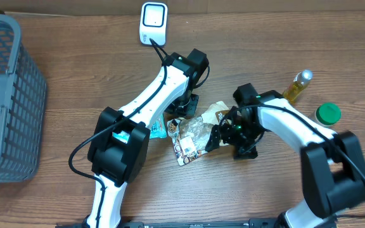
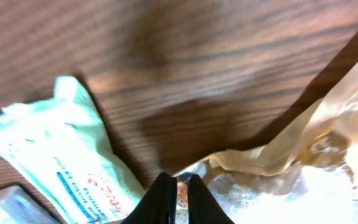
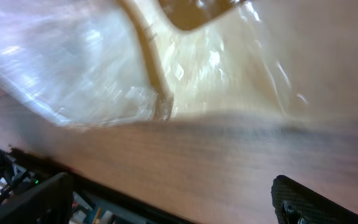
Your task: Scan the item barcode
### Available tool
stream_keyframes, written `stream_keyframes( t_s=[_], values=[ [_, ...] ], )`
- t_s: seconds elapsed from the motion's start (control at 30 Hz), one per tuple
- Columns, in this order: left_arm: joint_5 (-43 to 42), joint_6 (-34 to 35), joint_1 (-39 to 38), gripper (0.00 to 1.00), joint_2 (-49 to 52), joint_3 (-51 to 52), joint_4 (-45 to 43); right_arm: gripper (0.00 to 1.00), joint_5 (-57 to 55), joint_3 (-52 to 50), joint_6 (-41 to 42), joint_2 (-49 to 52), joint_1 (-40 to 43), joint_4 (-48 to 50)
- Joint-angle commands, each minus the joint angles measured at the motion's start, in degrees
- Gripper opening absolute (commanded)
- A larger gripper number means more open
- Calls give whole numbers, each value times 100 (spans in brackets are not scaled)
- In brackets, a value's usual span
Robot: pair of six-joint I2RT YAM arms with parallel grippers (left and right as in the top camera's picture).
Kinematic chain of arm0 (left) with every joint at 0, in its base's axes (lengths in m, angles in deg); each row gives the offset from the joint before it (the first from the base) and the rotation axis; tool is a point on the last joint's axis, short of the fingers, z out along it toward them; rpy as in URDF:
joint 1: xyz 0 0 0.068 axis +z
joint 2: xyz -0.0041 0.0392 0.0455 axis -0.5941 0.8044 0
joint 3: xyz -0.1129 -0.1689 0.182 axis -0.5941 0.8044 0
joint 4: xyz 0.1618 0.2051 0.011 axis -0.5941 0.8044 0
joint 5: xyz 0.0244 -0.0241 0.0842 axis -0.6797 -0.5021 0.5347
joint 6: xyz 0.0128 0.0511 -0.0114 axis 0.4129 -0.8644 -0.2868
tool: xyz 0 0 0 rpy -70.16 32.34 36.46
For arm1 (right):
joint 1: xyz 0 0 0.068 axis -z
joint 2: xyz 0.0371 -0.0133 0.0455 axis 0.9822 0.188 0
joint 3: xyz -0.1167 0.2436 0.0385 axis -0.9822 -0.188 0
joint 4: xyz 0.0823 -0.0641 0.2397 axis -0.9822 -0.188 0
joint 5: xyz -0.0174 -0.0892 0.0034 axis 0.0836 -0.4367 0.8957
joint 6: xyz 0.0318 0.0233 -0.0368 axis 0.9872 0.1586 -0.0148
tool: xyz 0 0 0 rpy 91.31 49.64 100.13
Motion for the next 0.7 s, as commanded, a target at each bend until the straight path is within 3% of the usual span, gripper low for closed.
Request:
stream_keyframes(
  t_s=[0.0, 0.23, 0.37, 0.67],
  values=[
    [153, 79, 63, 12, -116, -516, 127, 100, -197, 275, -243, -723, 319, -7],
    [-1012, 127, 48, 13, -116, -1113, 1239, 100, -407, 315, -240, -933, 909, 675],
    [-1047, 162, -13, 11, -116, -828, 1609, 100, -433, 315, -240, -883, 960, 1233],
    [-1047, 168, -323, 10, -116, 505, 881, 100, -579, 313, -236, -597, 960, 2068]
  ],
)
